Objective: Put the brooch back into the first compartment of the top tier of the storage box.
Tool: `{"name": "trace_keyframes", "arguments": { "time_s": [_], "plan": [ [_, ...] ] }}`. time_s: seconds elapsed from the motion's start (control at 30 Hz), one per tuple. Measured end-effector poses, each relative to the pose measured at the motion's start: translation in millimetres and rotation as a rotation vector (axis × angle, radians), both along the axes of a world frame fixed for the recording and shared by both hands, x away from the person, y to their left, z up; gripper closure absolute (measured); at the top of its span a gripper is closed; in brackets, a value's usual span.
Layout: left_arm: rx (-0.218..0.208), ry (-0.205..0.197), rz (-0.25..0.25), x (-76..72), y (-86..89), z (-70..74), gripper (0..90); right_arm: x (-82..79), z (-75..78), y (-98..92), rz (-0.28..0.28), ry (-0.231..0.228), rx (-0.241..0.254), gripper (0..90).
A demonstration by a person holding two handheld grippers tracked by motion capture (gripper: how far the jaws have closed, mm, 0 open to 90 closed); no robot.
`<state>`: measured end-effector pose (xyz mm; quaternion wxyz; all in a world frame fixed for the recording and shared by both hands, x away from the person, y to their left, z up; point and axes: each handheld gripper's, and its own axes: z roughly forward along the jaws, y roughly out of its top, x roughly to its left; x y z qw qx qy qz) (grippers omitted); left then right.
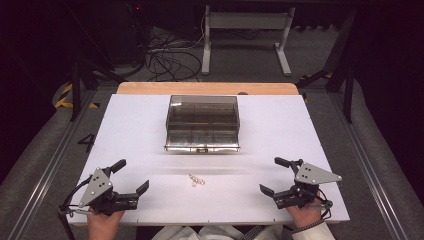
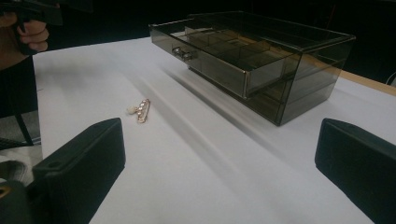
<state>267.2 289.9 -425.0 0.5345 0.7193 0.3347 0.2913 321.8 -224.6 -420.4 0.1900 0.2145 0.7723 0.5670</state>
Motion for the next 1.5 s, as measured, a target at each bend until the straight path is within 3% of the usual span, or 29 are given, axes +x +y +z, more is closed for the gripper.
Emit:
{"name": "trace_keyframes", "arguments": {
  "time_s": [0.1, 0.4, 0.63, 0.77, 1.13, 1.3, 1.5],
  "plan": [
    [0.028, -0.009, -0.002, 0.0, -1.4, 0.0, 3.8, -0.1, -0.1, 0.7, 0.004, -0.005, -0.006, 2.8],
    [-0.001, -0.004, 0.003, -1.4, 1.2, 0.9, 3.8, -1.3, 1.2, 2.8, 0.007, -0.015, -0.014, 4.6],
    [0.0, -0.003, 0.005, -2.3, 1.9, 1.5, 4.0, -0.1, 0.7, 4.0, 0.019, -0.002, -0.011, 4.7],
    [-0.018, 0.012, -0.015, -2.2, 2.0, 1.9, 4.5, -0.5, 1.3, 4.7, 0.018, -0.003, -0.015, 4.7],
    [-0.006, 0.004, -0.005, -3.9, 2.6, 3.3, 4.7, 2.5, 8.2, 12.6, 0.021, 0.023, -0.026, 8.5],
    [0.016, -0.004, -0.004, -5.0, 0.4, 4.0, 4.8, 5.7, 13.7, 22.1, 0.043, 0.041, -0.041, 10.9],
    [0.013, -0.001, -0.004, -4.4, 0.3, 3.7, 4.9, 10.7, 19.9, 31.9, 0.075, 0.063, -0.035, 11.5]
  ]
}}
